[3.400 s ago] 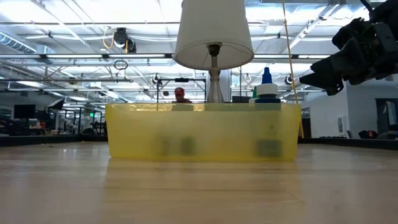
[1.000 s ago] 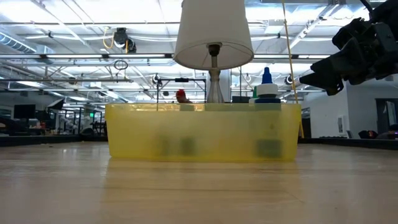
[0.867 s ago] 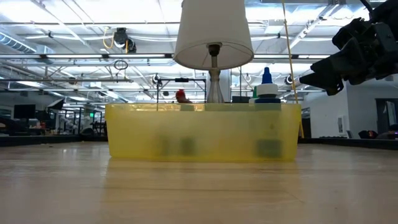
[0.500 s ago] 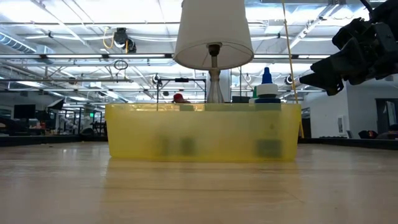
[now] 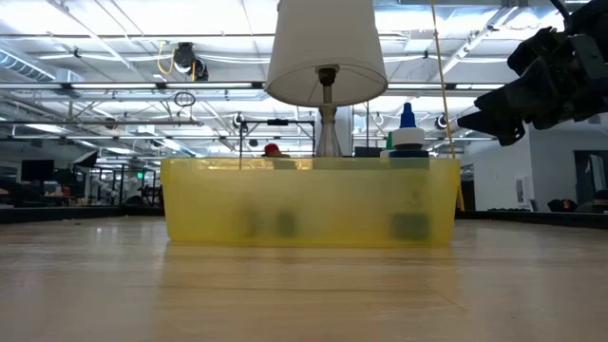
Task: Pick & Place food coloring
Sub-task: Put the black food coloring bottle into the yellow bin
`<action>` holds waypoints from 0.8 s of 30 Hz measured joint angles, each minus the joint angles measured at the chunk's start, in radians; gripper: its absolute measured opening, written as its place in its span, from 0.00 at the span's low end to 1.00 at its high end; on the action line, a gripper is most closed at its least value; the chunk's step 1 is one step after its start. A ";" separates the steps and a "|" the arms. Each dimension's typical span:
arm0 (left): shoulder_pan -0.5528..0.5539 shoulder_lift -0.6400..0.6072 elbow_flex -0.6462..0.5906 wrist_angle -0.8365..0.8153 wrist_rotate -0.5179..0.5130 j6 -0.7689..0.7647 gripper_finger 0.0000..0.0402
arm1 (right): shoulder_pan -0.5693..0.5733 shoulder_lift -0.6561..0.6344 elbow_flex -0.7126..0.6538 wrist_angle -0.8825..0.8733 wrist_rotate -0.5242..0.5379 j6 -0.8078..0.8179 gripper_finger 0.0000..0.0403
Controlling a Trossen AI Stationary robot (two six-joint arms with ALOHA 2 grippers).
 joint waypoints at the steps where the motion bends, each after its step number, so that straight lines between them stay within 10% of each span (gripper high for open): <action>1: 0.009 0.001 -0.001 0.003 0.008 0.004 0.45 | 0.000 0.000 0.000 0.000 0.000 0.000 0.59; 14: 0.107 0.001 -0.001 0.006 0.083 0.158 0.58 | 0.000 0.000 0.000 0.000 0.000 0.000 0.59; 24: 0.116 0.000 0.000 0.012 0.133 0.183 0.49 | 0.000 0.000 0.000 0.000 0.000 0.000 0.59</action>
